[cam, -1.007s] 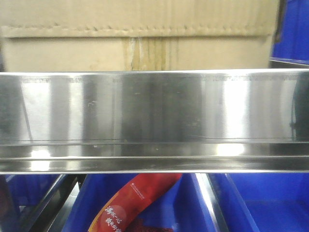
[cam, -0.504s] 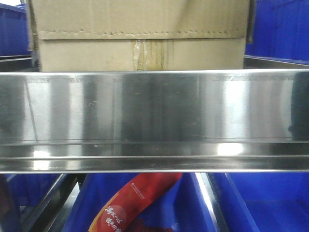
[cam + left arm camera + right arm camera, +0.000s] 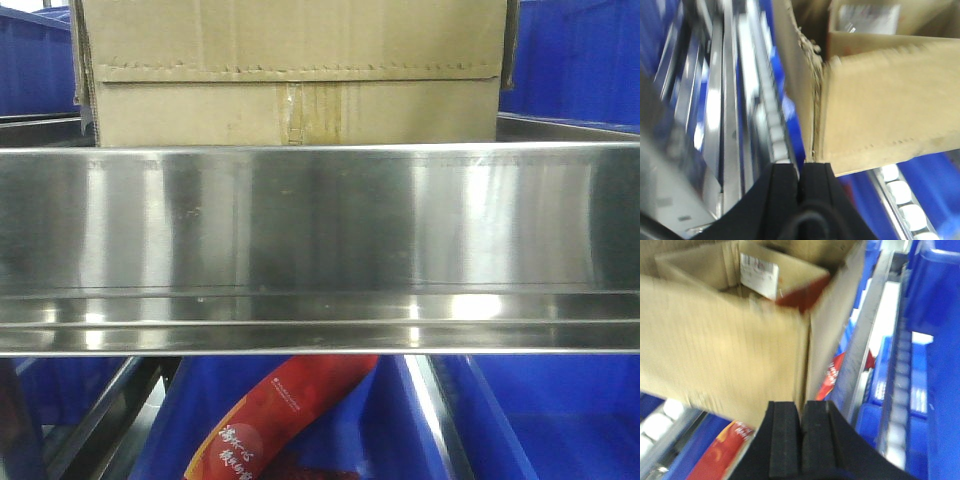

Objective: Stack two boxes on right shelf middle

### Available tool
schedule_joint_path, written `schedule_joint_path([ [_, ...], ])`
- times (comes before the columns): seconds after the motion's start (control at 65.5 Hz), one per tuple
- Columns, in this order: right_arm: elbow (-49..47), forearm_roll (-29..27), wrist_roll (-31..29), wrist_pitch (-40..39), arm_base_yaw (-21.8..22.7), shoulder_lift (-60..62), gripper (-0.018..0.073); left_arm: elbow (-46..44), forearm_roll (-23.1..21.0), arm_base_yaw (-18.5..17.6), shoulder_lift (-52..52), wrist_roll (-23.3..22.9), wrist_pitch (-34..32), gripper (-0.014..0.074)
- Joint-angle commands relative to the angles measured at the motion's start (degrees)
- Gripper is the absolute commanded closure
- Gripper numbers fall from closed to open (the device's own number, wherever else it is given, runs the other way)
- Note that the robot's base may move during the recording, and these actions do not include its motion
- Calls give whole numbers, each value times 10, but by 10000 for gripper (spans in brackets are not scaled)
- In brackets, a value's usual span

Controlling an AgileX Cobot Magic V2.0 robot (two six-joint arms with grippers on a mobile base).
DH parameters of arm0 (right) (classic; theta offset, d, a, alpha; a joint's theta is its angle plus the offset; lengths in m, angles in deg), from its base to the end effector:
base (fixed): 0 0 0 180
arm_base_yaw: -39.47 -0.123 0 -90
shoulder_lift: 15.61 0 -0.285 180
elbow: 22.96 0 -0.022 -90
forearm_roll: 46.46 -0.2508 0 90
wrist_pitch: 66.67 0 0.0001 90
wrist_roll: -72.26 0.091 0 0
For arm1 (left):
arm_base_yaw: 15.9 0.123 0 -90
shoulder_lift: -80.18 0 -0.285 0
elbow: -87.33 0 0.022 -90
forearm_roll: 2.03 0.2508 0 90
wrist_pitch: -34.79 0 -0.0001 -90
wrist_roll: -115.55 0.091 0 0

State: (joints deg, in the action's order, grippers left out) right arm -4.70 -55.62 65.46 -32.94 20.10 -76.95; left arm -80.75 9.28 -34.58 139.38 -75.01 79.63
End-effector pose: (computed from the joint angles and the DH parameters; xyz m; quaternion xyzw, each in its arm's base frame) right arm 0.1760 0.0704 0.4045 -0.1582 0.8182 0.1331 0.5364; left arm 0.1609 -0.0411 0.4310 0.0821 0.8400 -0.0403 0.5348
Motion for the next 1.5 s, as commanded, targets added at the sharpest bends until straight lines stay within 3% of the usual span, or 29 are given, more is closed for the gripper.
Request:
schedule_joint_path([
  [0.0,66,5,-22,-57,3,50,715,92,-5,1,-68,0,-93,708],
  [0.214,222,5,-30,-162,3,146,715,287,-6,1,-244,0,-240,708],
  [0.412,324,5,-32,-267,3,213,715,394,-6,1,-354,0,-284,708],
  [0.656,336,5,-32,-284,3,227,715,411,-6,1,-405,0,-278,708],
  [1.252,336,5,-32,-286,3,227,715,420,-6,1,-405,0,-286,708],
  [1.374,336,5,-32,-286,3,227,715,451,-35,34,-421,5,-301,708],
  [1.481,336,5,-32,-286,3,227,715,487,-118,90,-451,86,-313,708],
])
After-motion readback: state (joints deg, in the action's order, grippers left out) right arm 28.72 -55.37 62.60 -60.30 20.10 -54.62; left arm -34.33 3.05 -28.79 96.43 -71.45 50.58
